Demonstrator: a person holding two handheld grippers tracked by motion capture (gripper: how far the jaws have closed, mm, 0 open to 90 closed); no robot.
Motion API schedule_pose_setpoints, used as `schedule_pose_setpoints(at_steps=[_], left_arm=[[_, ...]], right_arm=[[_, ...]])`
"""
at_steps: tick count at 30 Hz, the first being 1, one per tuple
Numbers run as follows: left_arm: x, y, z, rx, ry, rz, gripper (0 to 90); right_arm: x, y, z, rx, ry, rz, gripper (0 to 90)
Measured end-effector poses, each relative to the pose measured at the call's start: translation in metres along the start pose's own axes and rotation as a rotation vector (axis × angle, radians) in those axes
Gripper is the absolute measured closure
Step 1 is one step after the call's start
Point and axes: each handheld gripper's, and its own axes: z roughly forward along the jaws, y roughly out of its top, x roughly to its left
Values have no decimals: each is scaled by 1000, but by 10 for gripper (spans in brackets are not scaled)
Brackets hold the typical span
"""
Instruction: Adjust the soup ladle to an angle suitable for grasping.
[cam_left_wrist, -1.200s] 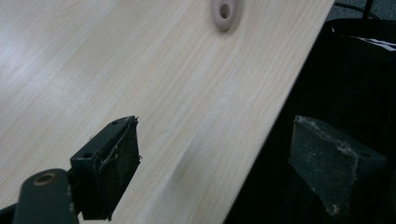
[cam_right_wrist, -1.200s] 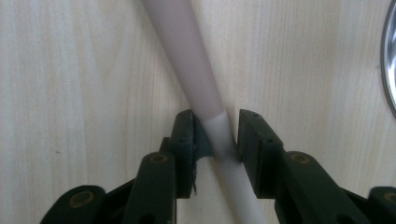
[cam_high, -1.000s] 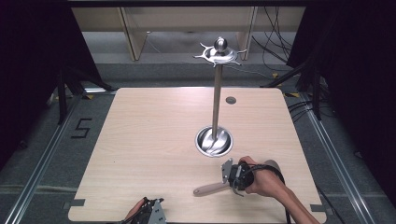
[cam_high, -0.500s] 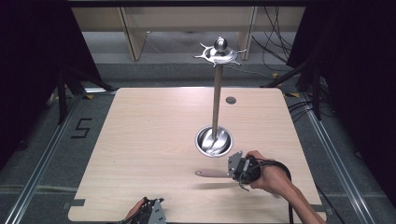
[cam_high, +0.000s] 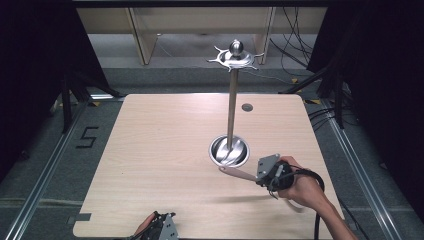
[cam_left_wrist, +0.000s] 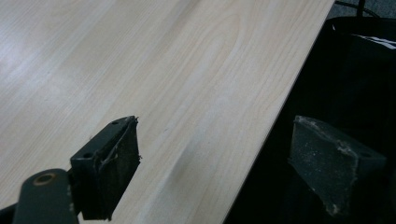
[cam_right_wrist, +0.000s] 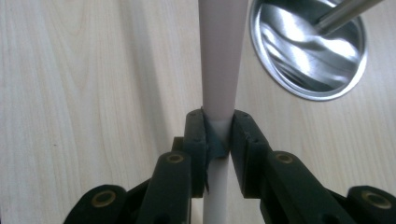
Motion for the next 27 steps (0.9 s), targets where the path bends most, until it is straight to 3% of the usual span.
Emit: schedule_pose_setpoints(at_steps=[4,5,6,11,12,13,16,24,27], left_arm=[[0,0,0,1,1,0,152],[0,0,0,0,1,0,153],[0,0,0,0,0,0,152],[0,0,1,-6,2,0,153],[-1,0,1,-6,1,0,153],[-1,0,1,-5,1,1,152],[-1,0,1,-6,0,-2,152],[-1,0,1,-6,-1,-1,152],[-2,0,1,-6,15,0,152]], right_arm=[[-2,-4,-9,-25,-5,17,778],[0,-6,-12,-23,-25,53,778],[-2,-9,-18,-50,-28,46,778],[-4,-15,-28,-81,-44,69,778],[-2,-17,-31,-72,-54,111,779],[-5,-19,-34,-92,-53,87,778],[-3,-25,-42,-137,-68,126,779],[-3,-33,-56,-195,-103,156,778],[-1,-37,-62,-225,-122,200,778]])
